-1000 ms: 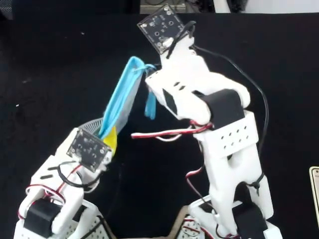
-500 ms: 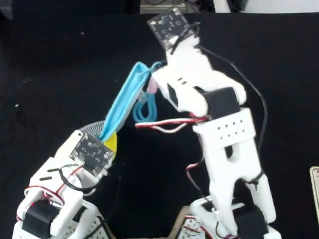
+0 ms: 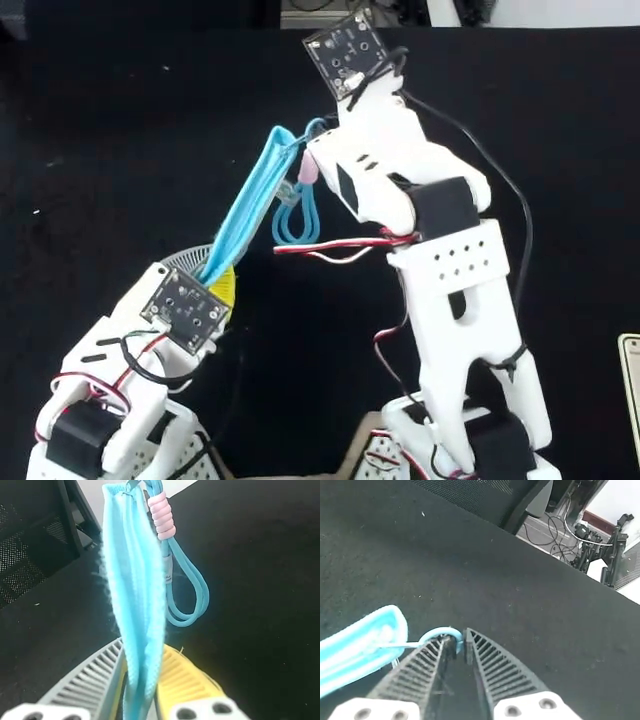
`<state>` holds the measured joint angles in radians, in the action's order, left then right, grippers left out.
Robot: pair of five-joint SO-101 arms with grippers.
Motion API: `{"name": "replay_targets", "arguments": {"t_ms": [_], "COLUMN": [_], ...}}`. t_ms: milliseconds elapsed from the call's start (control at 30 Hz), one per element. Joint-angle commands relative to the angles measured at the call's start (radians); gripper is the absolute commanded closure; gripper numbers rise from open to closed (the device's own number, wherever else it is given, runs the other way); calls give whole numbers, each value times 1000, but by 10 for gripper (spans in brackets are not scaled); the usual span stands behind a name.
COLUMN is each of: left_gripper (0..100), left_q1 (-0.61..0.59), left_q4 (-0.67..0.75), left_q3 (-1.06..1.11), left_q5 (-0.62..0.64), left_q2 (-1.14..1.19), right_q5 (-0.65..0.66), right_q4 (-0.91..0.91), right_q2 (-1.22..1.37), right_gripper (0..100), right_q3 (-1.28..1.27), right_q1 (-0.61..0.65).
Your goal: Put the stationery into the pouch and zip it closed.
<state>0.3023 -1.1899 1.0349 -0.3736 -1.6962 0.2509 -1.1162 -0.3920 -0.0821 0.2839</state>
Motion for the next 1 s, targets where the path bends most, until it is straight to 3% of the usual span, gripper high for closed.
{"name": "replay_targets", "arguments": {"t_ms": [0, 267, 667, 800, 967], "left_gripper": [970, 970, 970, 970, 970], "left_q1": [5, 13, 5, 4, -1], "left_q4": [-15, -6, -6, -12, -12], "left_q3": [-62, -19, -21, -15, -28], "left_q5": [-6, -6, -6, -6, -6], "left_q2": [-8, -8, -8, -8, -8], "right_q5": [-6, -8, -8, 0, 2], "right_q4": [2, -213, -342, -390, -388], "right_q2": [-5, -110, -341, -426, -509], "right_gripper": [985, 741, 794, 797, 831], "right_q3": [10, 56, 56, 38, -119], "right_q1": [-35, 137, 325, 290, 66]}}
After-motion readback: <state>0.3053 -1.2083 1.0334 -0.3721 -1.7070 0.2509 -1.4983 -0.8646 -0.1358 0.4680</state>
